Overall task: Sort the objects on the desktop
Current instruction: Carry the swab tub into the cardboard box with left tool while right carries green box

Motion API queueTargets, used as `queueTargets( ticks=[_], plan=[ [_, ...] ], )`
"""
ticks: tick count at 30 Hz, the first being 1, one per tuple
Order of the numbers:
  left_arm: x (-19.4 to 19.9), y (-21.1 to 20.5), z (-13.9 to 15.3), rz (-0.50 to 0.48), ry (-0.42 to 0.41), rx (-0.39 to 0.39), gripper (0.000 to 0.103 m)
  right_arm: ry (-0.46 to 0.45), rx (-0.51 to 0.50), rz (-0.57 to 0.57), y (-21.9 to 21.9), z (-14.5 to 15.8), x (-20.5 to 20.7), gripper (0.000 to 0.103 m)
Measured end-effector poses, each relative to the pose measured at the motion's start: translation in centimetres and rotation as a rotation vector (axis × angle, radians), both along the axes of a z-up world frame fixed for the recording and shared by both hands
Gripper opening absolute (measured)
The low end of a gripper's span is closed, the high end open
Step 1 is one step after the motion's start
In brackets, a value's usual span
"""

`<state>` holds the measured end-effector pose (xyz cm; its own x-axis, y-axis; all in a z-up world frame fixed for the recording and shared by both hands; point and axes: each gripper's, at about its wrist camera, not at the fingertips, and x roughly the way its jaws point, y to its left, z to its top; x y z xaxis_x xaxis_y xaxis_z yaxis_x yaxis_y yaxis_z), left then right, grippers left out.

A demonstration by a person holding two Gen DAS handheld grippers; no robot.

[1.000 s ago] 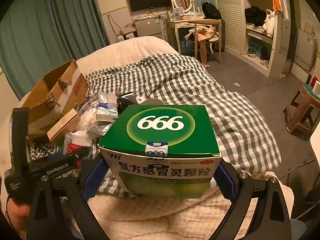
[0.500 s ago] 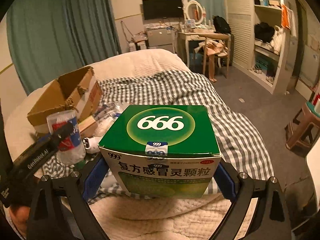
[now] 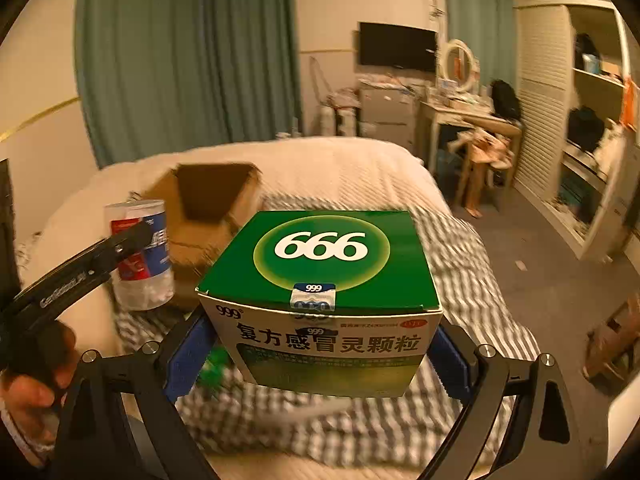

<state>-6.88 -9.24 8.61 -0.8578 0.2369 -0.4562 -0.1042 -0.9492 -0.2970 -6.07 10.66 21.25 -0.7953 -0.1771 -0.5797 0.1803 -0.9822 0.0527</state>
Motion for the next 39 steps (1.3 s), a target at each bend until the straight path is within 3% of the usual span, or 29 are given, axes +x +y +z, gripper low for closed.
queueTargets(
  ticks=[5, 11, 19, 30, 39],
  plan=[
    [-3.0, -3.0, 2.6, 0.063, 0.019, -0.009, 0.066, 0.031, -0.037, 0.114, -4.7, 1.9, -3.5, 0.095],
    [-6.1, -6.1, 3.1, 0.118, 0.016, -0.063, 0.066, 0.04, -0.076, 0.198, -11.1, 1.6, -7.9, 0.095],
    [-11.0, -9.0, 0.4, 0.136, -0.066, -0.128, 0.066, -0.061, -0.148, 0.244, -14.8, -2.2, -12.8, 0.095],
    [-15.5, -11.4, -5.7, 0.153, -0.188, -0.131, 0.066, -0.075, -0.114, 0.23, -17.2, -4.5, -19.3, 0.095],
    [-16.0, -11.8, -6.5, 0.155, -0.194, -0.149, 0.066, -0.074, -0.119, 0.247, -18.7, -4.6, -20.4, 0.096]
  ],
)
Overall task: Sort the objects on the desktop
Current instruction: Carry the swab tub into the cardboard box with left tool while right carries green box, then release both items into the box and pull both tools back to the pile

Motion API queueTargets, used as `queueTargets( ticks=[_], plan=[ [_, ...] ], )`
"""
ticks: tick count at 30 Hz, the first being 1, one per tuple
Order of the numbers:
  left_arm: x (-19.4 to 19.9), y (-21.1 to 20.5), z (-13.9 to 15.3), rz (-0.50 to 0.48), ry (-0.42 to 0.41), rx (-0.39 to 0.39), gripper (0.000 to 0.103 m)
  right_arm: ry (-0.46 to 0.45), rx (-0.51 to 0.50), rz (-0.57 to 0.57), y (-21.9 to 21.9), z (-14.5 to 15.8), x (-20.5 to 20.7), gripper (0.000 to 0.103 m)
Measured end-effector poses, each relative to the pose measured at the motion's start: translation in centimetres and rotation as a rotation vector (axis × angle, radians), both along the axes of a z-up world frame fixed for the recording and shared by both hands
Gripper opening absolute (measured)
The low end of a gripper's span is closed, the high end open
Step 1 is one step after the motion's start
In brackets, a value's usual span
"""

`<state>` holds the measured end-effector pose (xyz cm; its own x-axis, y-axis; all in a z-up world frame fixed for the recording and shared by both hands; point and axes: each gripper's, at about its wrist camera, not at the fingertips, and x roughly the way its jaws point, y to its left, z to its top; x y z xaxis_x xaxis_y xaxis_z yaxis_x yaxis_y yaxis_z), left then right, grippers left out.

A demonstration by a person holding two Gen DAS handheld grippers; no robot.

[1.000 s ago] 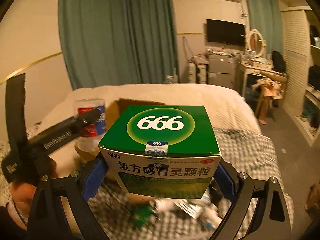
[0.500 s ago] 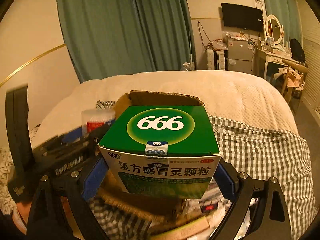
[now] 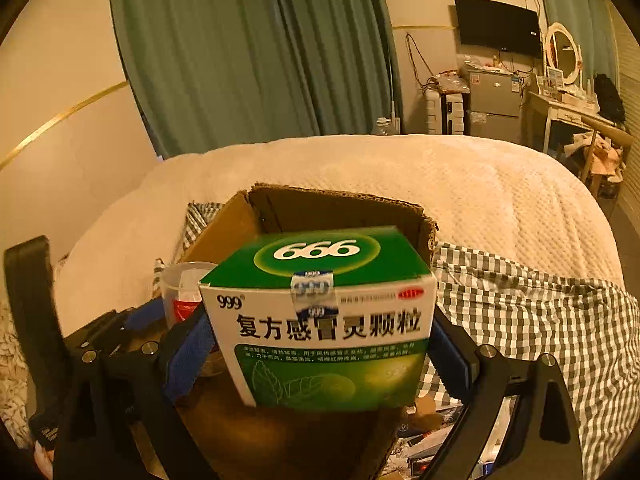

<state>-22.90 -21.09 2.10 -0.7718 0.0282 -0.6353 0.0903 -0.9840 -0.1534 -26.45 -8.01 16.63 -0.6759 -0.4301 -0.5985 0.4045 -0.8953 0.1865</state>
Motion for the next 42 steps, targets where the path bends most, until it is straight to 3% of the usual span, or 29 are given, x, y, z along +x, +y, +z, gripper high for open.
queueTargets(
  ticks=[2, 4, 6, 11, 16, 28, 34, 42],
  plan=[
    [0.0, 0.0, 0.1, -0.006, -0.003, 0.003, 0.07, 0.0, -0.002, -0.01, 0.0, 0.4, 0.3, 0.1],
    [0.4, 0.0, 0.4, -0.001, 0.0, 0.003, 0.091, 0.018, -0.018, -0.027, 0.5, 1.3, 0.6, 0.102],
    [0.9, 0.1, 0.9, 0.024, 0.009, -0.009, 0.1, 0.035, -0.008, -0.047, 1.3, 2.4, 1.2, 0.103],
    [2.2, 0.9, 1.9, 0.046, -0.029, -0.042, 0.1, 0.051, -0.011, -0.084, 4.1, 4.9, 3.6, 0.103],
    [5.9, 2.3, 3.5, 0.036, -0.021, -0.02, 0.1, 0.069, 0.007, -0.136, 7.7, 6.4, 7.6, 0.103],
    [13.9, 10.6, 7.5, -0.016, 0.018, -0.042, 0.102, 0.165, 0.07, -0.233, 17.2, 11.4, 18.1, 0.103],
    [16.9, 13.6, 6.9, -0.053, 0.034, -0.048, 0.103, 0.125, 0.091, -0.246, 20.4, 9.2, 20.8, 0.103],
    [17.0, 15.0, 2.1, -0.067, -0.048, -0.037, 0.103, 0.05, 0.097, -0.287, 24.4, 4.6, 21.1, 0.103]
  ],
)
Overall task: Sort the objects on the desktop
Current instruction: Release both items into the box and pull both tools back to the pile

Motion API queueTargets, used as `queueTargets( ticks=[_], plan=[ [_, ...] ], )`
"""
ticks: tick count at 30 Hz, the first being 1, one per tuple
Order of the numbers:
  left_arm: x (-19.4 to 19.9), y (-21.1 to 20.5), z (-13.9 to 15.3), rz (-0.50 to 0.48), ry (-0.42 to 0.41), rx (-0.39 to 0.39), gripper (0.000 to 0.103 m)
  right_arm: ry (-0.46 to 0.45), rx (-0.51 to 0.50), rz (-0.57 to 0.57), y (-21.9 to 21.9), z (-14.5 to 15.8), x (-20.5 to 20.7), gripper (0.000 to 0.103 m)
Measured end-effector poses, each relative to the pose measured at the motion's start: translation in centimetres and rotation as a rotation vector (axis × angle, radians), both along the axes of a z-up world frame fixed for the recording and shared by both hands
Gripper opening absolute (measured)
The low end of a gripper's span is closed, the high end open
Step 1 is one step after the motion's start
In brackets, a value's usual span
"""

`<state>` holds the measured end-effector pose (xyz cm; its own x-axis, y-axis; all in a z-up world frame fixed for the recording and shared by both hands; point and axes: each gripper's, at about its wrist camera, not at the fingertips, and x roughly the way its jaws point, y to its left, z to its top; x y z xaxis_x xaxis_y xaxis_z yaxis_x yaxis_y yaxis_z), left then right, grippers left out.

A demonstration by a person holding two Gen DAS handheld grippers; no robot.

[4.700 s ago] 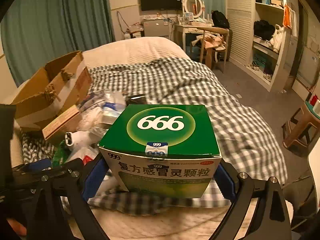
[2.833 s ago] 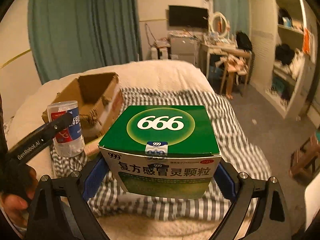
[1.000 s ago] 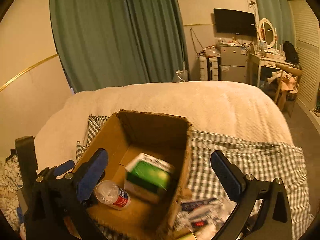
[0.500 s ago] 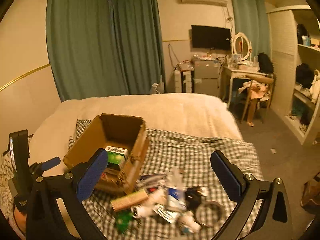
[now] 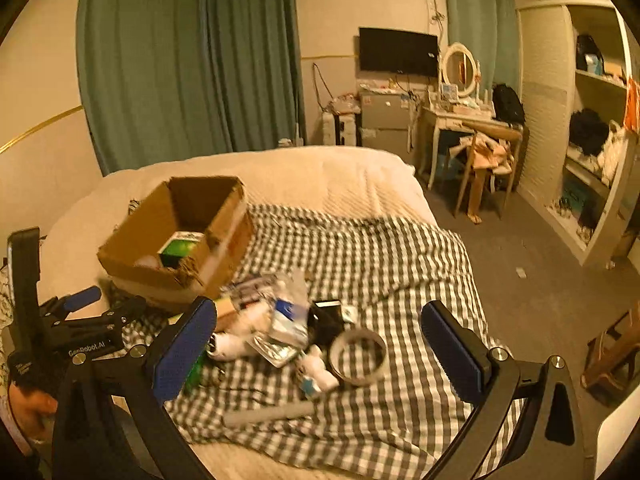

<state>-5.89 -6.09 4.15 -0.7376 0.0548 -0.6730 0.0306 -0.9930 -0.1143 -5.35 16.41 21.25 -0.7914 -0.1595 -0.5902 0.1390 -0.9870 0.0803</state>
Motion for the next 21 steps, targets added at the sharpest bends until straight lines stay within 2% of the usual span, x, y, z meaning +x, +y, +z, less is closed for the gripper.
queueTargets(
  ticks=[6, 9, 12, 17, 21],
  plan=[
    [-1.5, 0.1, -4.4, 0.055, -0.067, 0.03, 0.103, -0.067, -0.033, -0.023, 2.0, -3.9, -1.5, 0.103],
    [-3.0, 0.1, -6.7, 0.052, -0.138, 0.059, 0.103, -0.109, -0.02, -0.009, 2.0, -6.2, -2.5, 0.103],
    [-4.6, -0.1, -7.7, 0.058, -0.144, 0.084, 0.103, -0.148, -0.02, -0.002, 2.2, -8.4, -3.5, 0.103],
    [-6.9, 0.4, -9.2, 0.027, -0.2, -0.006, 0.103, -0.209, -0.044, -0.011, 2.8, -11.6, -5.4, 0.103],
    [-7.8, 0.7, -10.2, -0.045, -0.251, 0.013, 0.103, -0.229, -0.053, 0.004, 3.0, -13.0, -6.4, 0.103]
  ],
)
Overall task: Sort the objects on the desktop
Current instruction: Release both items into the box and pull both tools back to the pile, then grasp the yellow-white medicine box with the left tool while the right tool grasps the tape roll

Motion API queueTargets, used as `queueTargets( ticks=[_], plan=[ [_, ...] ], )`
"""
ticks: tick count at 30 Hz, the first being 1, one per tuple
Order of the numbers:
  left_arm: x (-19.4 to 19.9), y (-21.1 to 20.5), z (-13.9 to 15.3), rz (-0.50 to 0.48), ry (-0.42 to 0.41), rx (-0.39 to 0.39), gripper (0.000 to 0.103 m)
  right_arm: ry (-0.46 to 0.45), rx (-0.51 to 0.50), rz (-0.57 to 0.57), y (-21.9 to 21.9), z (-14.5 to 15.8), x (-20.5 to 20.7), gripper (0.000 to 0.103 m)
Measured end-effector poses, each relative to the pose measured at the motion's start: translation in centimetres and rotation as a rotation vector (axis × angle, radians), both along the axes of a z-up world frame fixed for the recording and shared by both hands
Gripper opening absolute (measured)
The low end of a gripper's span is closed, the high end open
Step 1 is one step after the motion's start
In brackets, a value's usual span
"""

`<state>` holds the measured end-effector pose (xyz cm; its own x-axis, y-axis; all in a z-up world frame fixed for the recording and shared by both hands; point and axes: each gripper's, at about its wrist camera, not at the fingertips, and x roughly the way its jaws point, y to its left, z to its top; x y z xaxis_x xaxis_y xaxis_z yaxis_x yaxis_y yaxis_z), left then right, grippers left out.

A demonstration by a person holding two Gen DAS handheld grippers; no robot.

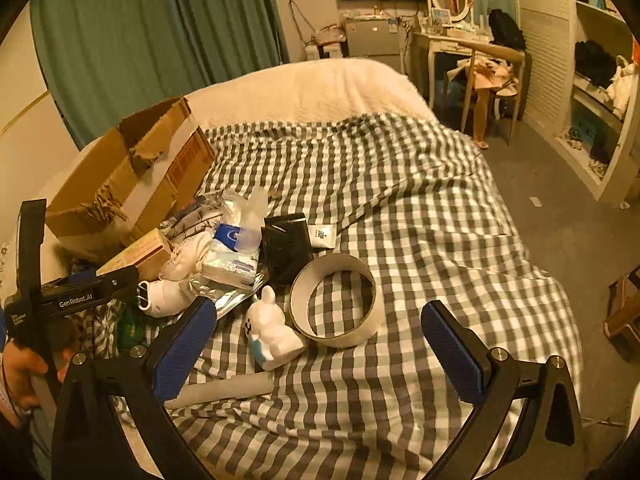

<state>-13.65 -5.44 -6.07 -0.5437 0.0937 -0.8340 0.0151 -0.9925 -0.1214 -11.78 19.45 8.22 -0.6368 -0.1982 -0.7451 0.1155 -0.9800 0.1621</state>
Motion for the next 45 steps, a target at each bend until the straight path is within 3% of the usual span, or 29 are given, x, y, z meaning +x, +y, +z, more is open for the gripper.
queueTargets(
  ticks=[5, 9, 11, 13, 15, 18, 20, 25, 26, 32, 39, 41, 45],
  plan=[
    [-1.2, -0.4, -1.1, -0.005, -0.036, -0.048, 0.103, -0.027, 0.024, -0.009, -0.3, -1.4, -1.5, 0.103],
    [-1.2, -0.8, -1.3, 0.004, -0.03, -0.036, 0.103, -0.061, 0.047, -0.045, -0.4, -3.0, -2.6, 0.102],
    [-1.0, -0.5, -1.3, -0.003, -0.019, -0.05, 0.102, -0.081, 0.045, -0.066, -0.2, -3.8, -3.1, 0.093],
    [-0.8, -0.1, -1.2, -0.028, -0.012, -0.049, 0.093, -0.107, 0.041, -0.07, -0.1, -4.6, -3.5, 0.09],
    [-0.5, 0.3, -1.2, -0.04, -0.006, -0.07, 0.092, -0.119, 0.038, -0.062, -0.2, -4.9, -3.5, 0.09],
    [-0.2, 0.3, -1.0, -0.057, -0.001, -0.038, 0.077, -0.128, 0.044, -0.039, -1.0, -5.3, -3.5, 0.09],
    [0.0, 0.4, -1.0, -0.059, -0.001, -0.043, 0.074, -0.14, 0.063, -0.037, -1.3, -5.7, -3.7, 0.09],
    [1.3, 1.9, -0.5, -0.132, 0.011, -0.057, 0.043, -0.172, 0.081, -0.048, -1.5, -6.5, -4.6, 0.09],
    [1.6, 2.4, -0.3, -0.154, 0.018, -0.073, 0.041, -0.177, 0.087, -0.048, -1.6, -6.7, -4.8, 0.09],
    [1.7, 3.6, -0.2, -0.239, 0.034, -0.079, 0.038, -0.184, 0.137, -0.062, -2.5, -7.4, -5.8, 0.09],
    [0.6, 3.1, -1.3, -0.222, 0.009, -0.033, 0.038, -0.213, 0.161, -0.106, -2.9, -8.8, -6.8, 0.091],
    [0.4, 2.8, -1.4, -0.218, 0.009, -0.021, 0.038, -0.203, 0.17, -0.116, -2.9, -8.7, -6.7, 0.084],
    [0.3, 3.0, -1.2, -0.22, 0.026, -0.018, 0.038, -0.186, 0.134, -0.118, -2.4, -7.9, -5.9, 0.083]
  ],
)
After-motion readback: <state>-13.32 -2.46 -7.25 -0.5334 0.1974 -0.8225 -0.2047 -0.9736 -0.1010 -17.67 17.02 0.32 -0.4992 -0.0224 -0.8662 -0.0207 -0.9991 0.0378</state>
